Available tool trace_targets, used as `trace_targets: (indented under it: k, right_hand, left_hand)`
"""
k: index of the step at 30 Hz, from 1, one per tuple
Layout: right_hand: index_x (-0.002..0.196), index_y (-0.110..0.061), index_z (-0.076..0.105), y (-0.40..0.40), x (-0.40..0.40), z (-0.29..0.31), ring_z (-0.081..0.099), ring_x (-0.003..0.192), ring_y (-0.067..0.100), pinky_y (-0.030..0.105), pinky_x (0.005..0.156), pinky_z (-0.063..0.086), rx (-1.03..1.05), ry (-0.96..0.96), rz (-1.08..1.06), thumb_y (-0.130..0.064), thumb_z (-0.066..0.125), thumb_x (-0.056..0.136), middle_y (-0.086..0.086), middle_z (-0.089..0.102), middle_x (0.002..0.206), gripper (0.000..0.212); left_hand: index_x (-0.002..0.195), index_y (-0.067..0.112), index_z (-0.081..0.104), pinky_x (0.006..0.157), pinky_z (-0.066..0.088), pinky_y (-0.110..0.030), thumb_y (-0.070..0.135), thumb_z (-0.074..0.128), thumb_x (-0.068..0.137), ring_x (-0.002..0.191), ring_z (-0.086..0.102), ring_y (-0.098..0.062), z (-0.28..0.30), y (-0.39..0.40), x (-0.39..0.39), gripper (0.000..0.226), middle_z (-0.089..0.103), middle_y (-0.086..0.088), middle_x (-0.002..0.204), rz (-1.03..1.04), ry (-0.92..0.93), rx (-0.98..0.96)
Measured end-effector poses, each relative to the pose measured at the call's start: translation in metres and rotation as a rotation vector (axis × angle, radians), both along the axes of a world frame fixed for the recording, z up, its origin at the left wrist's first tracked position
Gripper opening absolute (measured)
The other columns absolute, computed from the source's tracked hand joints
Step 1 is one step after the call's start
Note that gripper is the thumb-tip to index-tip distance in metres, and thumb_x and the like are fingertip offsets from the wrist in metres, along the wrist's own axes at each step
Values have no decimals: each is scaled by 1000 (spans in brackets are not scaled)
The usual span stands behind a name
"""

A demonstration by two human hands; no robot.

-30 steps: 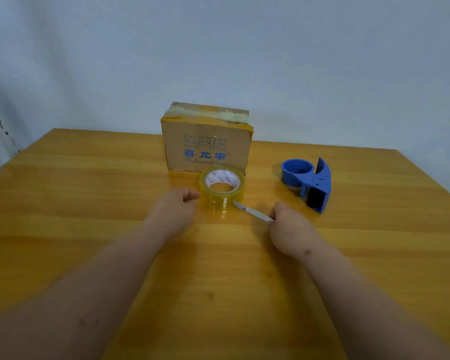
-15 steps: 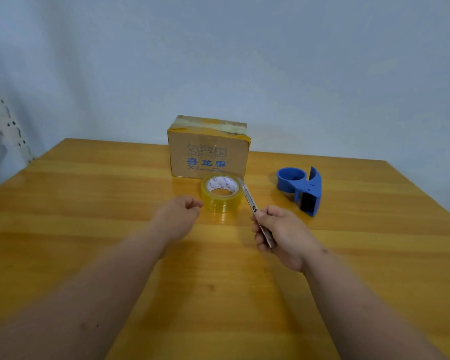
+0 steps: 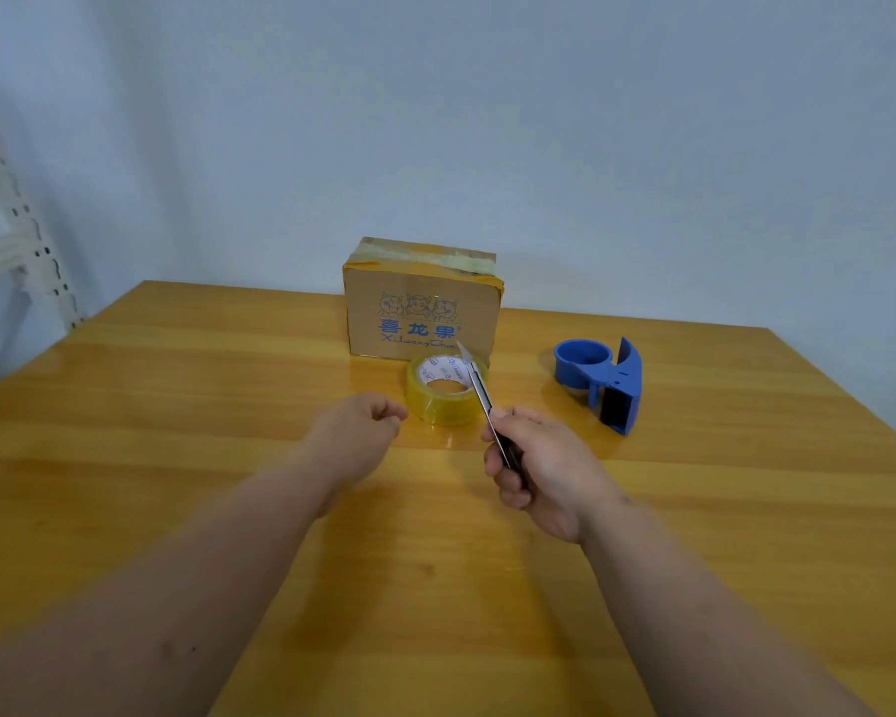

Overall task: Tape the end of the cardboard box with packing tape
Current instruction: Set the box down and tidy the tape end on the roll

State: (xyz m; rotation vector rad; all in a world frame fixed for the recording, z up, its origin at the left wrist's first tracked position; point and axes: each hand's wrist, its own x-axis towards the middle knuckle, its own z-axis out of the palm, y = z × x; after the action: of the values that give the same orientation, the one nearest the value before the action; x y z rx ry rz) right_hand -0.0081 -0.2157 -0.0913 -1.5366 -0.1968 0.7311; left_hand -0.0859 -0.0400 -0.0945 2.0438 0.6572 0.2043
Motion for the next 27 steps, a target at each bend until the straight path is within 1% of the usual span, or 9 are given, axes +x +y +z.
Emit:
trace_targets:
  k: [5, 10, 12, 15, 18, 21, 23, 25, 27]
  right_hand:
    - [83, -10, 53, 3, 1, -2, 33, 41, 13, 24, 43, 17, 22, -2, -34, -13, 45, 96, 7, 52, 52, 16]
    - [90, -8, 53, 4, 3, -4, 36, 43, 13, 25, 42, 22, 41, 17, -48, -3, 39, 95, 7, 53, 56, 16]
    - [94, -7, 53, 4, 4, -5, 37, 45, 13, 26, 43, 24, 40, 22, -46, 1, 36, 93, 7, 53, 58, 19]
    - [96, -6, 54, 4, 5, -5, 40, 48, 14, 26, 43, 28, 36, 33, -65, 7, 32, 90, 8, 54, 63, 27]
    - [100, -4, 56, 3, 6, -6, 44, 53, 13, 25, 44, 34, 52, 52, -91, 11, 29, 88, 9, 54, 68, 33]
    - [105, -4, 57, 2, 8, -7, 46, 57, 14, 27, 49, 39, 25, 34, -114, 10, 31, 92, 9, 54, 72, 32]
    - [104, -6, 59, 2, 11, -10, 50, 61, 16, 29, 54, 45, -29, 10, -139, 6, 34, 94, 9, 54, 76, 30]
    - [108, -7, 59, 2, 15, -13, 54, 66, 18, 32, 63, 53, -98, -5, -164, 2, 37, 97, 9, 54, 80, 27]
    - [118, -9, 56, 3, 21, -18, 57, 66, 19, 39, 76, 56, -186, -26, -190, -2, 39, 98, 10, 56, 81, 27]
  left_hand:
    - [111, 20, 66, 81, 40, -29, 18, 47, 96, 107, 57, -21, -1, 3, 1, 24, 64, -4, 116, 2, 5, -13]
    - [112, 19, 66, 81, 38, -29, 17, 47, 96, 107, 55, -20, -2, 2, 2, 24, 63, -3, 116, -2, 0, -22]
    - [110, 19, 66, 78, 39, -28, 17, 47, 96, 106, 56, -22, -1, 1, 2, 23, 64, -5, 113, 0, -6, -19]
    - [106, 20, 66, 66, 40, -23, 18, 48, 96, 105, 58, -24, -2, 1, 3, 21, 65, -6, 110, 6, -13, -13]
    - [107, 19, 66, 68, 40, -25, 19, 49, 96, 103, 57, -21, -2, 1, 4, 21, 64, -4, 110, 4, -15, -12]
    - [107, 21, 66, 69, 39, -25, 20, 49, 96, 103, 57, -20, -4, 1, 5, 20, 64, -3, 110, -7, -6, -20]
    - [106, 21, 65, 71, 38, -26, 20, 49, 96, 104, 57, -21, -5, 2, 6, 19, 64, -2, 109, -10, 0, -21]
    - [106, 20, 66, 71, 39, -25, 20, 50, 95, 104, 57, -21, -6, 2, 8, 19, 64, -2, 108, -9, 2, -20]
    - [106, 20, 66, 68, 39, -23, 20, 50, 95, 101, 57, -20, -8, 2, 10, 19, 64, -2, 107, -13, 7, -23]
